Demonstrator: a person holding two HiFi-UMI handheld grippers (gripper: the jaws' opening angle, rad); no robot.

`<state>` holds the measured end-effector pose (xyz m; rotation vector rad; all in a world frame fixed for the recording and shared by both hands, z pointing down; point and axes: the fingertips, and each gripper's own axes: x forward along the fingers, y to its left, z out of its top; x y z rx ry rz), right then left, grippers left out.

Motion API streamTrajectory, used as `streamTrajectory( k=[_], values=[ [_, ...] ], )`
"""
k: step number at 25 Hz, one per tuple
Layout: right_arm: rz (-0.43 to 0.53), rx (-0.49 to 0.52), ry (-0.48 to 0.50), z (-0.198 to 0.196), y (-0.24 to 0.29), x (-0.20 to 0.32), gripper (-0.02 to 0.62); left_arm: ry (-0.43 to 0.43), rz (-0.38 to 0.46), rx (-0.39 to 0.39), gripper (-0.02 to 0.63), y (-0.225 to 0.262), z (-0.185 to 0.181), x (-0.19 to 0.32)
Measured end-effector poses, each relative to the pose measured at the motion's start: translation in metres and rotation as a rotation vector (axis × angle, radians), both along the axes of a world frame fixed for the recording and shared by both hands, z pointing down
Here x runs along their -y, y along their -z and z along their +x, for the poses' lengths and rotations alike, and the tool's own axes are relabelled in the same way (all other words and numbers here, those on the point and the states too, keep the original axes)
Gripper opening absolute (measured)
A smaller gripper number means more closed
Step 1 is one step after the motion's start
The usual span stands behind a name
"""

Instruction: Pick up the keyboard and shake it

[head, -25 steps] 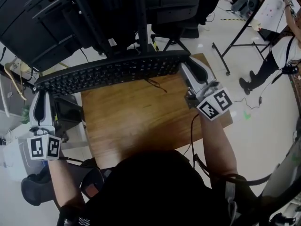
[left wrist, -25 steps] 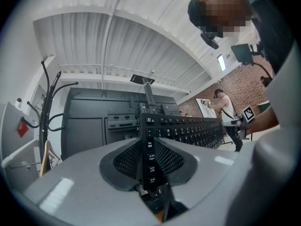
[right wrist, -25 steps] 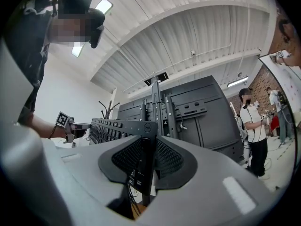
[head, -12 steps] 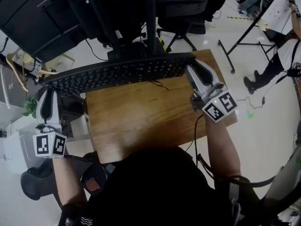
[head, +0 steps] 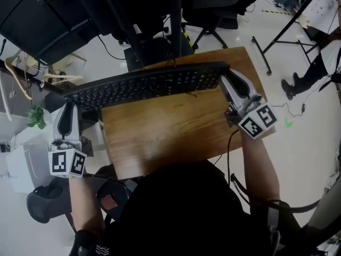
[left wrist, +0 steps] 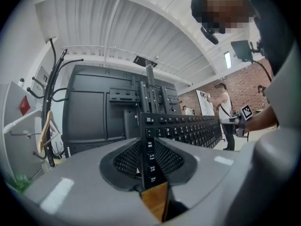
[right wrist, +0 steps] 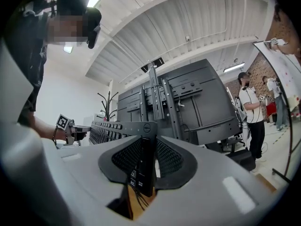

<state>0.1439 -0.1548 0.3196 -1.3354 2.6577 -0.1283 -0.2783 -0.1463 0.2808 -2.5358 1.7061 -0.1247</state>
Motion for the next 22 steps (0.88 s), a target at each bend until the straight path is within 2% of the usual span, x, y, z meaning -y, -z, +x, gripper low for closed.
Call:
streamTrajectory(
  k=[12, 22],
  values=[
    [-0.15, -0.024, 0.04, 0.006, -0.065, -0.009, 0.086, 0.039, -0.136, -0.044, 0.086, -0.074, 0.003, -0.008],
    [-0.314, -0.058, 0.063, 0.01, -0.139, -0.019, 0.086, 0.065, -0.301, -0.068, 0.084, -0.155, 0.006, -0.032]
  ],
)
